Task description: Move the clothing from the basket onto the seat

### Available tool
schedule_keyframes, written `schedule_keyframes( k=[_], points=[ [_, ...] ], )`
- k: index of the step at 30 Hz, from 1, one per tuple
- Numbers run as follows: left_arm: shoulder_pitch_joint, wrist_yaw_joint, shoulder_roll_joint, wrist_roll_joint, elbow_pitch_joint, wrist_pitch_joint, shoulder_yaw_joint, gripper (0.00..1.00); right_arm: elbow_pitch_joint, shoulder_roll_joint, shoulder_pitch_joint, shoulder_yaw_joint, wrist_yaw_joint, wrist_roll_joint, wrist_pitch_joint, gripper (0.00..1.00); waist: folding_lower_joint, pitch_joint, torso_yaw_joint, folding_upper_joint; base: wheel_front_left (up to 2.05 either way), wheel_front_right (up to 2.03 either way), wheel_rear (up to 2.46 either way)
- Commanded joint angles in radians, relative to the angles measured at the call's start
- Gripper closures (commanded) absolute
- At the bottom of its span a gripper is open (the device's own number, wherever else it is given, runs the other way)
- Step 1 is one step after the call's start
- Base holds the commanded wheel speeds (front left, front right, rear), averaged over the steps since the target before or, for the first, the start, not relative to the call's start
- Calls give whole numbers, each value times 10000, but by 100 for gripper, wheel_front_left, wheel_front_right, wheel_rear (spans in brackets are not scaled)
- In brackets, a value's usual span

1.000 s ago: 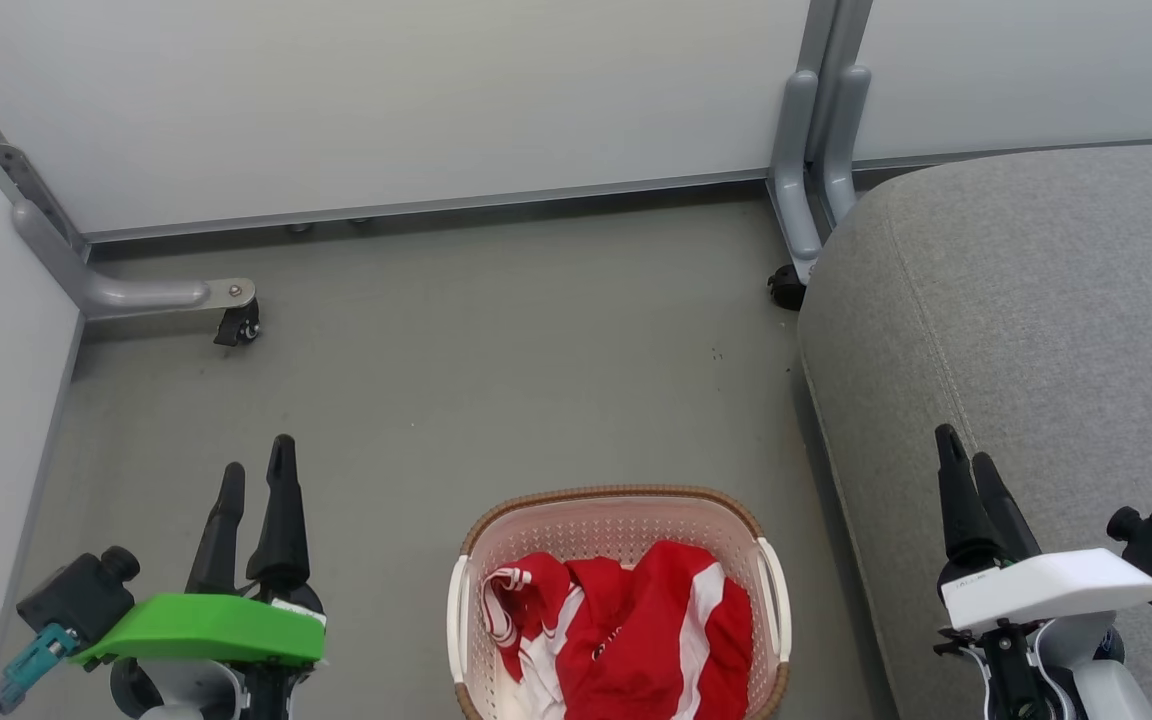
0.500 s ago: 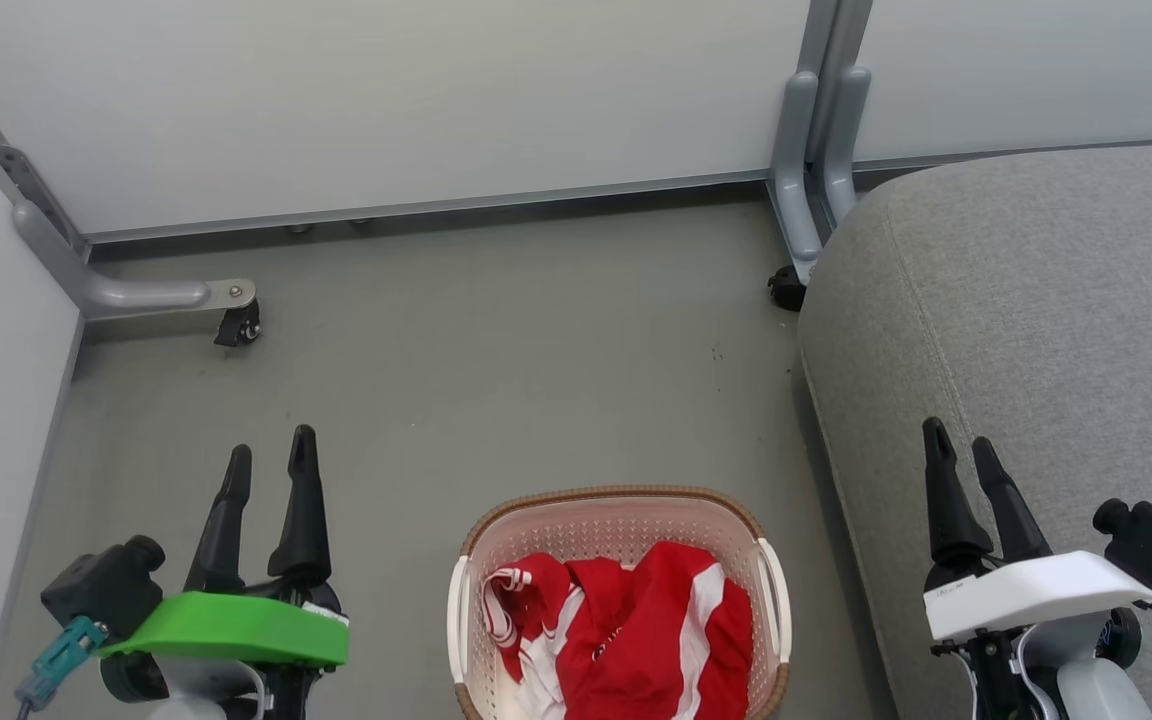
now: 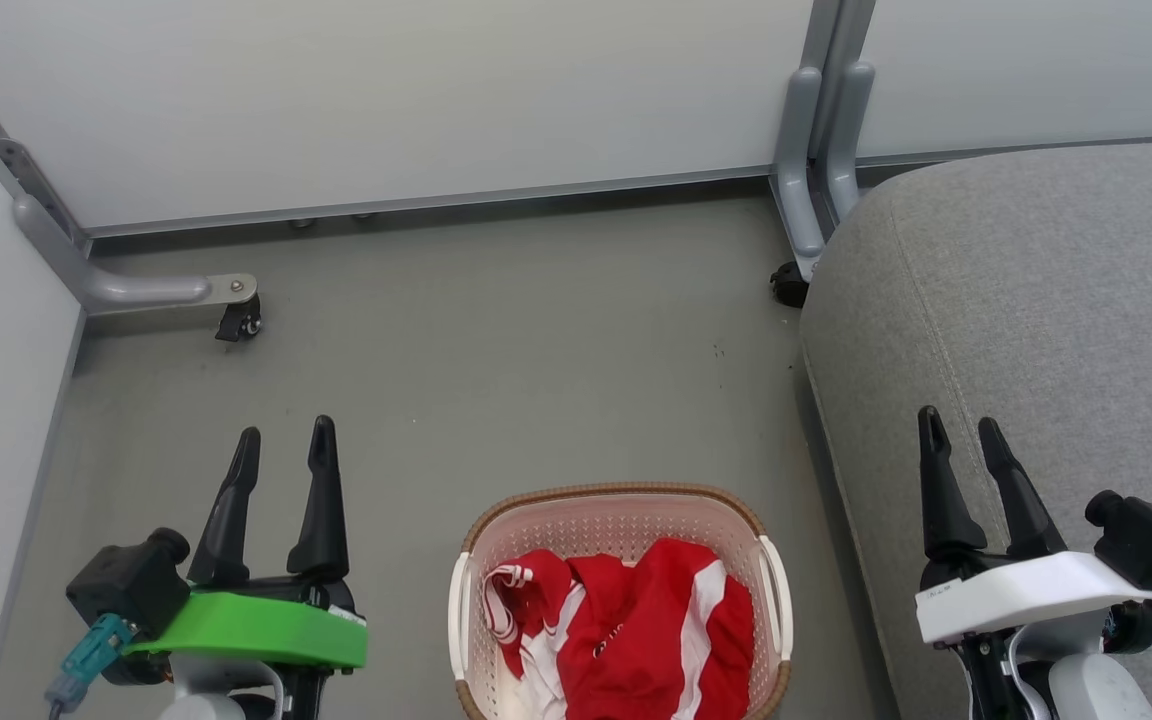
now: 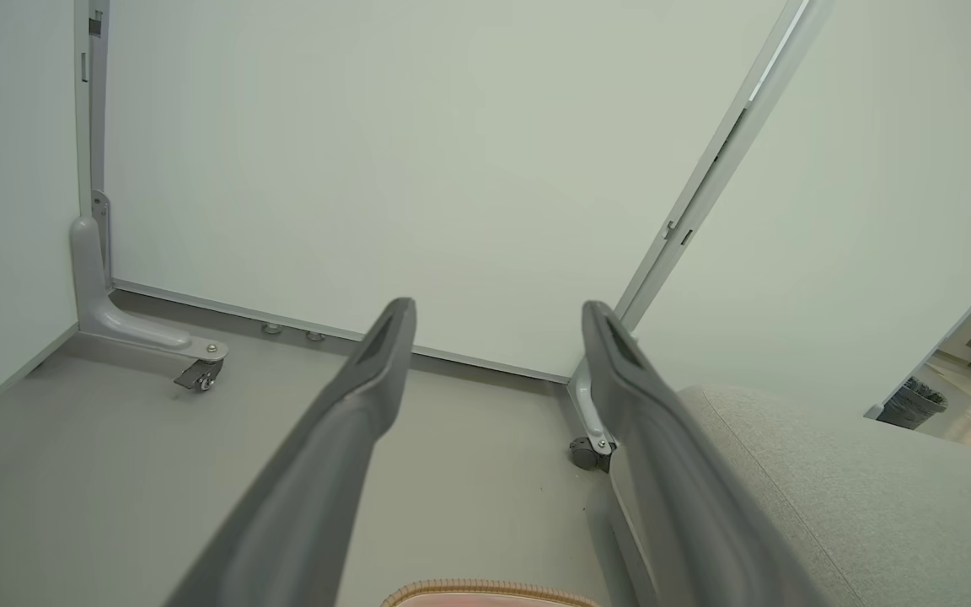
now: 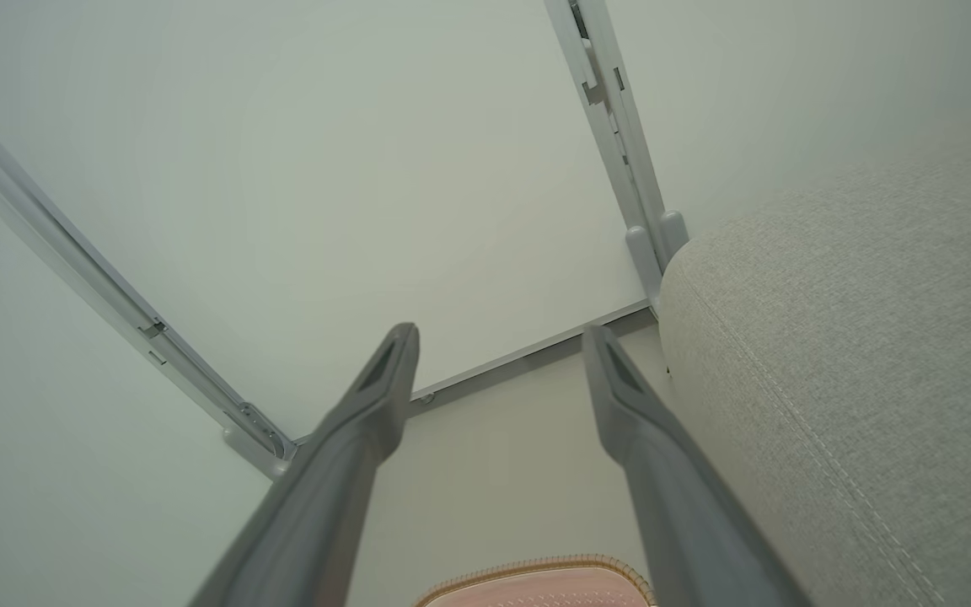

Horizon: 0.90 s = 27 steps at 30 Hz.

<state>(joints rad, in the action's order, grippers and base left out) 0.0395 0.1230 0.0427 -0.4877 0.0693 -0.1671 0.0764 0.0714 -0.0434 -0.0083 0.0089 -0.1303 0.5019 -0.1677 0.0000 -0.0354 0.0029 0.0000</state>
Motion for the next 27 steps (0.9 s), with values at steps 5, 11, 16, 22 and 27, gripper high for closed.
schedule_keyframes(
  k=[5,11,16,22,27],
  points=[
    [-59,16,78,706,-197,-195,110,0,-213,-55,25,44,-4,-612,-190,0,0,-34,-5,0,0,0,0],
    [-61,24,84,1260,-295,-318,225,0,-315,-63,55,94,-5,-1111,-322,0,0,-59,6,0,0,0,0],
    [-94,-18,87,1659,-392,-435,252,0,-380,-67,98,158,-4,-1523,-441,0,0,-64,10,0,0,0,0],
    [-124,-55,90,1983,-480,-571,233,0,-467,-73,138,242,-4,-2001,-570,0,0,-74,0,0,0,0,0],
    [-154,-50,93,2362,-486,-654,254,0,-532,-78,185,308,-5,-2380,-666,0,0,-90,-19,0,0,0,0]
  ],
)
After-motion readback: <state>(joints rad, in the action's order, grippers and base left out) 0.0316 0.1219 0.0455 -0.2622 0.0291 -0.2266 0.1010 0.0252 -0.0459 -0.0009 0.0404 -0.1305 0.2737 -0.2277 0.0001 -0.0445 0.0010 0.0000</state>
